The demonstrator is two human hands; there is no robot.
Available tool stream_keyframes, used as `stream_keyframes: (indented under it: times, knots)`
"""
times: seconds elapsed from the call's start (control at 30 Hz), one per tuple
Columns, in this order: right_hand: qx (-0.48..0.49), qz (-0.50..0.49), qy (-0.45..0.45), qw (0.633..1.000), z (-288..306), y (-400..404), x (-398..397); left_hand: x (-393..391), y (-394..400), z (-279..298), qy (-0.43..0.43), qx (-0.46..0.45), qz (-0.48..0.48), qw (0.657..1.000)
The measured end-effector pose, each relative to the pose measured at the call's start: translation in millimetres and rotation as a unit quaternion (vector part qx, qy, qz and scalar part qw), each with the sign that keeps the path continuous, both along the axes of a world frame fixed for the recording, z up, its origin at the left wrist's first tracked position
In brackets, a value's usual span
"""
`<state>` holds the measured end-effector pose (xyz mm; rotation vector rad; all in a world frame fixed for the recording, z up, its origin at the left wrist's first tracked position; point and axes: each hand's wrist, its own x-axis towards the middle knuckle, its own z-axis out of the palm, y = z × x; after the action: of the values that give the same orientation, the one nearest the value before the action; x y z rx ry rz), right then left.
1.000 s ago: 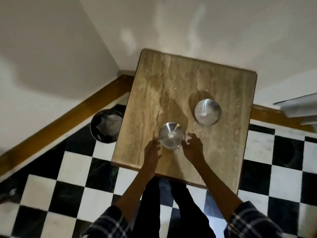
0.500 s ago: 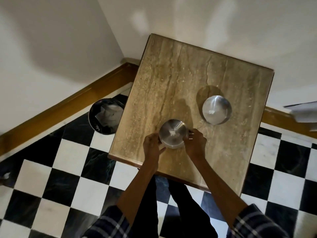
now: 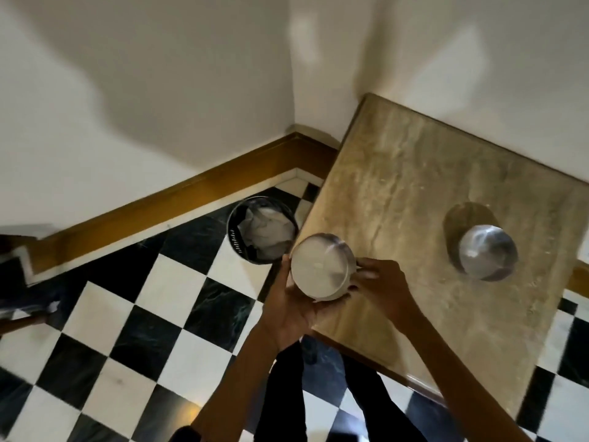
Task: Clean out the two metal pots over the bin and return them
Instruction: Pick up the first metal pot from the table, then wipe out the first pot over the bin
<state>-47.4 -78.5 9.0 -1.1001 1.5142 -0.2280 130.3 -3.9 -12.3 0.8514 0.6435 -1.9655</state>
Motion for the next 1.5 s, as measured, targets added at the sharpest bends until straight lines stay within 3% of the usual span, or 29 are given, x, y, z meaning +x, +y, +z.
stream_keyframes:
  times: [0.1,0.23,0.4,0.5,0.57,0.6,0.7,0.77,0.8,0.97,1.07,1.1,1.23,1.3,1.4,1.47,1.5]
  knots:
    - [0.012,0.065,-0.005,0.998,-2,-21,46,46,-3,-4,0.047,-0.059,0.021,0.997]
    - [-0.066,0.186,0.024,0.980,-26,-41,111,101,-13,-20,0.033,-0.063,0.045,0.996]
    - [-0.042,0.220,-0.023,0.974,-67,-58,162,140,-31,-57,-0.062,-0.018,0.053,0.997]
    - [-0.043,0.195,-0.001,0.980,-91,-67,181,155,-46,-94,-0.178,-0.014,-0.009,0.984]
    - [-0.056,0.157,0.012,0.986,-99,-71,188,158,-59,-117,-0.306,-0.060,-0.126,0.942]
    - [-0.062,0.140,0.015,0.988,-101,-71,190,158,-64,-130,-0.386,-0.083,-0.204,0.896]
    - [-0.126,0.150,0.032,0.980,-105,-70,195,156,-70,-165,-0.618,-0.114,-0.355,0.693]
    - [-0.176,0.214,0.064,0.959,-109,-66,197,152,-70,-178,-0.686,-0.158,-0.378,0.601]
    - [-0.204,0.258,0.088,0.940,-112,-62,199,151,-70,-184,-0.702,-0.176,-0.378,0.577]
    - [-0.370,0.411,0.154,0.818,-124,-52,203,154,-72,-184,-0.722,-0.215,-0.319,0.575]
    - [-0.323,0.599,0.226,0.697,-135,-59,197,161,-68,-187,-0.723,-0.273,-0.331,0.542]
    - [-0.305,0.629,0.233,0.676,-138,-60,195,162,-66,-186,-0.721,-0.290,-0.340,0.529]
    - [-0.327,0.601,0.221,0.695,-132,-61,193,161,-60,-179,-0.735,-0.323,-0.327,0.498]
    - [-0.319,0.635,0.193,0.676,-135,-59,189,162,-62,-177,-0.736,-0.312,-0.341,0.494]
    - [-0.318,0.624,0.176,0.691,-136,-60,188,162,-64,-175,-0.755,-0.343,-0.331,0.450]
    - [-0.339,0.590,0.166,0.713,-131,-58,190,163,-64,-170,-0.759,-0.344,-0.313,0.456]
    - [-0.344,0.596,0.162,0.707,-133,-57,188,164,-66,-168,-0.757,-0.331,-0.317,0.467]
